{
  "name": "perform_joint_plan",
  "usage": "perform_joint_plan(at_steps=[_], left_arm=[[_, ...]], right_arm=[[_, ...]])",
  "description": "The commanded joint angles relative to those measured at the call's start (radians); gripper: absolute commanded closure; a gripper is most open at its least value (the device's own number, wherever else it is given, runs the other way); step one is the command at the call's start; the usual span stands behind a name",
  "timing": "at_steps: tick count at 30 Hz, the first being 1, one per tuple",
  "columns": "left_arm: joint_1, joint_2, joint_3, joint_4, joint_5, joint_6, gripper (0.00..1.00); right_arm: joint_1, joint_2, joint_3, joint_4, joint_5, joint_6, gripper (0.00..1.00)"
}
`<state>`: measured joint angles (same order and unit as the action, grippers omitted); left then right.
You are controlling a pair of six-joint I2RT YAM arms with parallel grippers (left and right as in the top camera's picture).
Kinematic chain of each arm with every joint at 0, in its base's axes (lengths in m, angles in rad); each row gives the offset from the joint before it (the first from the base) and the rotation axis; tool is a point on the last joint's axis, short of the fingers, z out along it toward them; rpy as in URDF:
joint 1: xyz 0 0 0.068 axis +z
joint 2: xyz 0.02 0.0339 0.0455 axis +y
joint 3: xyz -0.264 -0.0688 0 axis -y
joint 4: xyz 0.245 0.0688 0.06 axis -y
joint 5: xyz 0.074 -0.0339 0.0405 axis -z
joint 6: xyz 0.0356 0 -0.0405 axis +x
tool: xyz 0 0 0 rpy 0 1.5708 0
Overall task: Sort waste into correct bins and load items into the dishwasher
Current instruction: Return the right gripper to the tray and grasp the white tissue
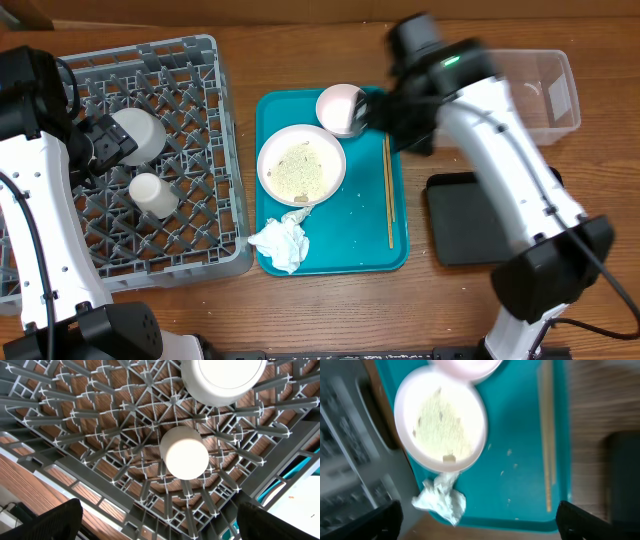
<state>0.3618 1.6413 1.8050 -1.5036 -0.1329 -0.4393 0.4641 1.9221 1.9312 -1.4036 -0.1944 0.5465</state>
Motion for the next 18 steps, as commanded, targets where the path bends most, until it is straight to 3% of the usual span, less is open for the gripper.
perform_joint_plan(at_steps=[1, 10, 18], left_arm=[[-0.002, 0.008, 0.005, -0.002, -0.015, -0.01, 0.0], [-0.002, 0.008, 0.005, -0.002, -0.015, -0.01, 0.0], [-0.002, 0.008, 0.005, -0.002, -0.015, -0.01, 0.0]], right_arm=[[0.159, -0.03, -0.111, 0.063, 0.066, 0.035, 0.06], [0.405, -0.028, -0.433, 0.449, 0.163, 0.314, 0.21], [0.469, -0.017, -0.567, 0.575, 0.097, 0.378, 0.3]])
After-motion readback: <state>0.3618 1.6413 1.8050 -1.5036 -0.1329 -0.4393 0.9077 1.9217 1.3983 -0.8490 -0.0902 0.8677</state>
